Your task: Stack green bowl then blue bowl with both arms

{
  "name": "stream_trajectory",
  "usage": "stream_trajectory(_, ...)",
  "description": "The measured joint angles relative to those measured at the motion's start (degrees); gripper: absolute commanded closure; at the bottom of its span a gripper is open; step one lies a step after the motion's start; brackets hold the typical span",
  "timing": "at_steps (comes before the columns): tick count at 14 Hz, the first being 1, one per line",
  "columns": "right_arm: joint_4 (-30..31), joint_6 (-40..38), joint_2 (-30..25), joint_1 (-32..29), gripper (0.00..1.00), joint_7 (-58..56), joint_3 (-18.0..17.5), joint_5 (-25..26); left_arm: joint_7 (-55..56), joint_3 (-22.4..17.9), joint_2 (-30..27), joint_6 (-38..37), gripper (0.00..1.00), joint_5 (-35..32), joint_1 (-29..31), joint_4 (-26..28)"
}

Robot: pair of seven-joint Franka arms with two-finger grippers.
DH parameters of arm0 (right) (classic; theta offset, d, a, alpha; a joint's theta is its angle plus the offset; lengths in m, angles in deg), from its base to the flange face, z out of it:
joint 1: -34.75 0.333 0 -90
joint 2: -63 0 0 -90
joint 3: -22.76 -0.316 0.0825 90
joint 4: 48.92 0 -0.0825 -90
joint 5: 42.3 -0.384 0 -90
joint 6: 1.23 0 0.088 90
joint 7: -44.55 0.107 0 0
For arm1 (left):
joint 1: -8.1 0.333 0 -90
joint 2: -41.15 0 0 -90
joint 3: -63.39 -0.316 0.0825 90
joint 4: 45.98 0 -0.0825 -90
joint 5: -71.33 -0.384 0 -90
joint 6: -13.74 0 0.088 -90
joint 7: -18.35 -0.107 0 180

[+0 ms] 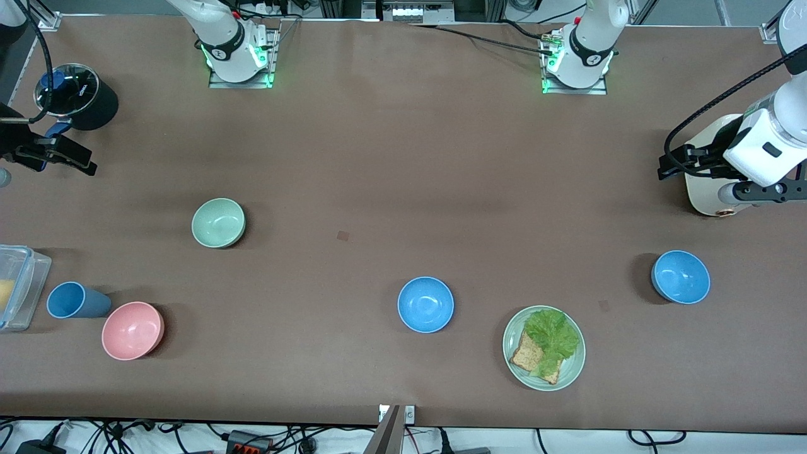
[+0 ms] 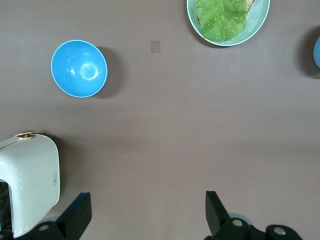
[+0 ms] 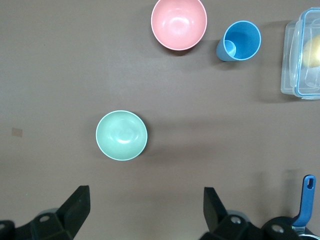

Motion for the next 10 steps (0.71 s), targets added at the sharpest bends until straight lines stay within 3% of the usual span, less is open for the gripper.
stream_trajectory(10, 0.00, 0.00, 0.00, 0.01, 0.00, -0.10, -0.05, 0.00, -0.02, -0.05, 0.00, 0.04, 0.00, 1.24, 1.04, 0.08)
